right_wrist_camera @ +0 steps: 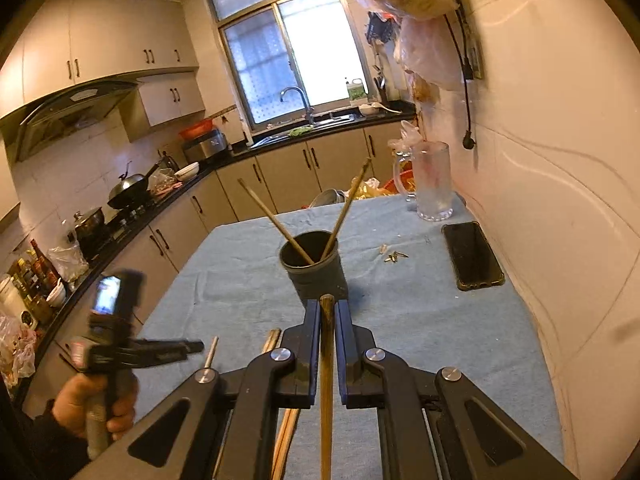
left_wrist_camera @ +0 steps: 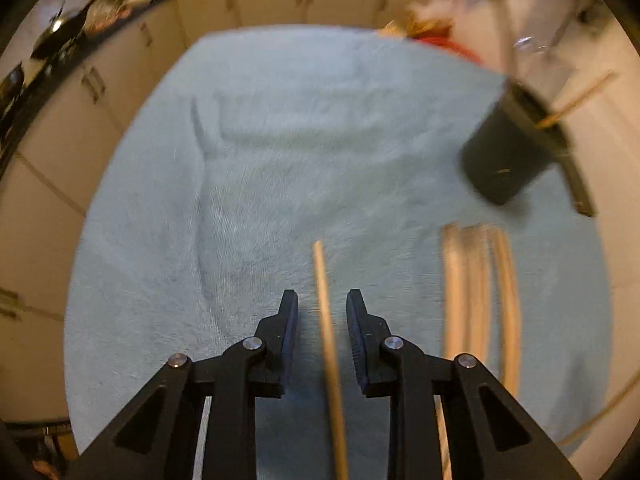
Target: Organize utensils
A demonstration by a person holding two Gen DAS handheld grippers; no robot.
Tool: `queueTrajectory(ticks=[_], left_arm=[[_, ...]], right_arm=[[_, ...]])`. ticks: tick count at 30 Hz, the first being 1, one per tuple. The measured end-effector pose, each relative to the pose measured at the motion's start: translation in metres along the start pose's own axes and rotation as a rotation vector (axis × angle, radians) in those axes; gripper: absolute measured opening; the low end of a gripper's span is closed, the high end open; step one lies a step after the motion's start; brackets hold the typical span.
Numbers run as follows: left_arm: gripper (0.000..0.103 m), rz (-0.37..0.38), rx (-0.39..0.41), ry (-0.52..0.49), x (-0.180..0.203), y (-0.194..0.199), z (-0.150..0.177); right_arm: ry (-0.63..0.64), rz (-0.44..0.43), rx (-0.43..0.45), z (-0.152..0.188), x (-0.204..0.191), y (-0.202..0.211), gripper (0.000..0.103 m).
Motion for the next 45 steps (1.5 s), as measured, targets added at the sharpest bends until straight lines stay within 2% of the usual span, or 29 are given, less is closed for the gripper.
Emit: queueTrajectory(ticks=[4, 8, 9, 11, 15, 17, 19, 22, 24, 27, 32, 39, 45], left_arm=[[0.025, -0.009, -0.04, 0.002, -0.001, -0.02, -0.002], [0.024, -0.03, -0.034, -0.01, 0.0, -0.024, -0.013], [0.022, -0.044, -0.032, -0.016, 0.0, -0.025, -0.015], [0.009, -0.07, -0.023, -0.036, 0.003, -0.025, -0.018], [0.005, -0.074, -0.012, -0.097, 0.011, -0.024, -0.022], [0.005, -0.048, 0.05, -0.071, 0.01, -0.012, -0.031], [0.005, -0.018, 0.176, -0.033, 0.006, 0.025, -0.037], [0.005, 0.017, 0.325, -0.006, 0.006, 0.078, -0.04], [0.005, 0.008, 0.417, 0.003, 0.005, 0.111, -0.037], [0.005, 0.0, 0.494, 0.014, 0.002, 0.141, -0.024], [0.005, -0.051, 0.548, 0.005, 0.008, 0.159, -0.004], [0.005, -0.016, 0.607, 0.021, 0.01, 0.18, 0.001], [0.005, 0.006, 0.625, 0.023, 0.017, 0.196, -0.003]], right_arm=[[-0.008, 0.0, -0.014, -0.001, 0.004, -0.009, 0.008], [-0.009, -0.001, -0.025, -0.002, 0.004, -0.019, 0.008], [-0.01, -0.002, -0.027, -0.002, 0.004, -0.021, 0.008], [-0.011, 0.0, -0.032, -0.002, 0.004, -0.026, 0.008], [-0.019, 0.002, -0.04, -0.001, 0.007, -0.031, 0.008], [-0.02, 0.002, -0.043, -0.002, 0.008, -0.032, 0.008], [-0.022, -0.002, -0.038, -0.003, 0.008, -0.031, 0.008], [-0.02, -0.011, -0.025, -0.004, 0.005, -0.027, 0.008], [-0.017, -0.015, -0.022, -0.003, 0.003, -0.025, 0.008], [-0.005, -0.023, -0.013, -0.002, -0.001, -0.021, 0.008], [0.016, -0.031, 0.003, -0.001, -0.008, -0.012, 0.008], [0.02, -0.044, 0.046, -0.007, -0.012, 0.001, 0.008], [0.015, -0.056, 0.096, -0.023, -0.013, 0.01, 0.008]])
Point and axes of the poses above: each gripper's, at about its wrist camera, not at the fingertips, and y roughly against the way its jaws point, x to its right, z to its underside, the point moved 6 cm from there along -y, roughly the way its jaws point, and after that the axes turned 12 degrees about -y, right-handed, at the moved point
